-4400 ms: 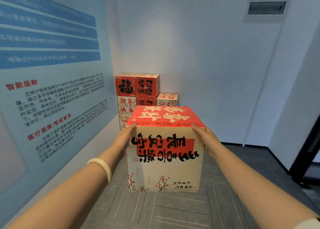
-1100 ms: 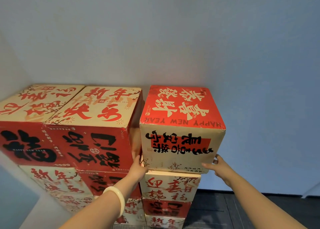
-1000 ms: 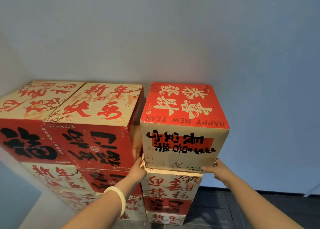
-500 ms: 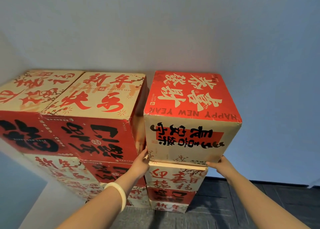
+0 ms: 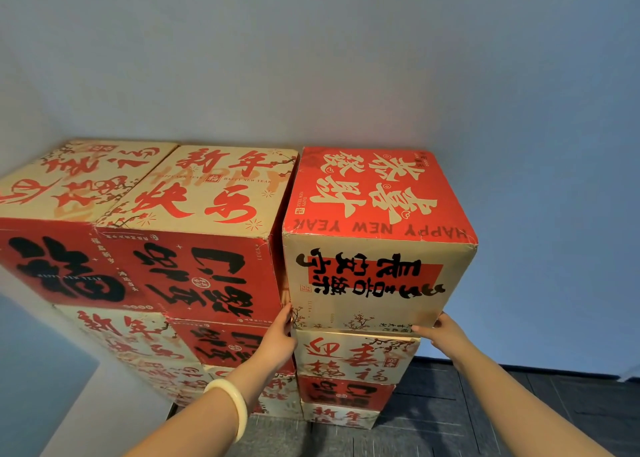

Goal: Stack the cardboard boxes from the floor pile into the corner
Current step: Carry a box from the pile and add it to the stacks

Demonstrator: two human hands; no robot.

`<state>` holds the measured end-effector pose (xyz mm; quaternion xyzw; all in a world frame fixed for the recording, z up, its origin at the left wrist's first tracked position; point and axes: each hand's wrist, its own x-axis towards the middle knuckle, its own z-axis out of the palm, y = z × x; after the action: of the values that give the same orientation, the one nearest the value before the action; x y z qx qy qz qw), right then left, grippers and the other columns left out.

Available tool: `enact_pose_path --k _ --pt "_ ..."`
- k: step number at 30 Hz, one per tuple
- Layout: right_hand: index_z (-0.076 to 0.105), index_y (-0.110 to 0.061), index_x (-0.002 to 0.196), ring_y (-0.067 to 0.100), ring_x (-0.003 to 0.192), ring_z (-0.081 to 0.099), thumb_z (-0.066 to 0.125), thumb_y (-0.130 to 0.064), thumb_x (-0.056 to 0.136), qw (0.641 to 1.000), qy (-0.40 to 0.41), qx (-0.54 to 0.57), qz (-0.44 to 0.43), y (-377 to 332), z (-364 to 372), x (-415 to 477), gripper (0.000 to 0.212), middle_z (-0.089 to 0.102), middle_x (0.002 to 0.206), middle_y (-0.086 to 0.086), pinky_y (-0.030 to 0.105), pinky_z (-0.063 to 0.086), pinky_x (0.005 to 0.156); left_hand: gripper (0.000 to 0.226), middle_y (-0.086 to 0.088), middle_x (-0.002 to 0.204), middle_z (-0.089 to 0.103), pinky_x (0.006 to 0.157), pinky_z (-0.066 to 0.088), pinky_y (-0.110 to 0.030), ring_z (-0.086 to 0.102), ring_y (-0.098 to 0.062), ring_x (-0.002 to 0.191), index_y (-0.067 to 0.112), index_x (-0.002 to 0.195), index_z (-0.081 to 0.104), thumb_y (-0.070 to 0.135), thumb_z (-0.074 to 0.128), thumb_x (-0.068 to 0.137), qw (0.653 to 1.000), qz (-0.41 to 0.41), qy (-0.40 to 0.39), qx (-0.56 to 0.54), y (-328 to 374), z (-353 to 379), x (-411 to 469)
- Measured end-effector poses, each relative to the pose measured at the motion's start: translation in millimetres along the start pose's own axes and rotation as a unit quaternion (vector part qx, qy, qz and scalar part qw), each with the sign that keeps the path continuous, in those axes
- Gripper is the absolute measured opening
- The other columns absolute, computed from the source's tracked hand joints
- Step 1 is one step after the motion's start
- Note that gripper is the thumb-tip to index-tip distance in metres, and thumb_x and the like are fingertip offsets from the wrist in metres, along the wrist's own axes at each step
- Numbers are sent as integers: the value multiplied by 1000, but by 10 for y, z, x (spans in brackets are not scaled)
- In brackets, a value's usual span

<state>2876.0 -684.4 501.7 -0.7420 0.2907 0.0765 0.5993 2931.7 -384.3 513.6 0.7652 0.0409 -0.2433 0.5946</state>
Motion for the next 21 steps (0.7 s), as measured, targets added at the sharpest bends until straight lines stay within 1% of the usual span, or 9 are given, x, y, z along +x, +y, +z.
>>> enact_pose_path --k 2,4,8,10,13,15,18,20,21 --pt "41 -4 136 20 104 48 66 -6 84 1000 1 -1 -2 -2 15 -1 57 52 133 16 31 37 88 78 -2 154 23 103 35 -30 27 -22 140 17 150 15 -17 45 86 1000 -4 2 4 -30 -17 20" --pt "41 -5 136 19 104 48 66 -6 84 1000 1 0 -1 0 30 1 57 52 133 16 30 37 88 81 -3 155 20 104 35 -31 24 -22 141 18 150 14 -20 44 85 1000 -12 5 5 -38 -34 40" --pt "40 -5 136 20 106 47 66 -6 85 1000 3 -3 -4 27 60 -3 58 50 135 15 31 38 89 79 -2 151 27 104 34 -28 27 -21 140 14 150 13 -19 45 85 1000 -3 -2 -5 -24 -27 2" --pt "39 -6 137 24 115 48 66 -6 85 1000 6 -8 -5 48 67 -3 59 49 136 14 34 38 94 76 -3 150 29 103 34 -27 28 -21 140 13 150 13 -16 46 87 1000 -4 1 4 -51 -23 -5" --pt "38 -7 137 28 126 44 67 -8 84 1000 7 -18 0 81 67 13 60 47 139 15 40 37 103 67 -8 151 29 106 34 -32 31 -25 138 9 147 19 -12 44 89 999 -24 25 25 -97 -11 -50" --pt "38 -6 137 29 128 42 67 -8 84 1000 8 -19 4 106 62 20 61 45 140 15 42 37 105 58 -11 146 39 103 38 -37 42 -30 131 7 144 28 -9 43 90 997 -42 41 56 -131 -7 -94" --pt "37 -6 137 29 128 42 65 -6 85 1000 8 -15 7 172 75 63 60 45 140 15 38 37 102 47 -11 136 49 96 43 -42 53 -37 118 7 138 39 -3 44 91 991 -78 56 97 -164 -27 -113" --pt "38 -5 136 28 124 45 64 -4 85 1000 7 -10 14 220 98 90 58 47 137 15 33 38 94 46 -14 132 53 96 42 -42 52 -39 118 7 137 40 -2 43 92 988 -93 50 113 -175 -32 -84" --pt "39 -4 135 27 118 48 64 -3 85 1000 7 -8 19 247 113 109 57 49 136 15 32 38 93 46 -16 130 55 97 42 -43 51 -40 119 7 137 40 -2 43 92 988 -95 46 117 -170 -25 -71"
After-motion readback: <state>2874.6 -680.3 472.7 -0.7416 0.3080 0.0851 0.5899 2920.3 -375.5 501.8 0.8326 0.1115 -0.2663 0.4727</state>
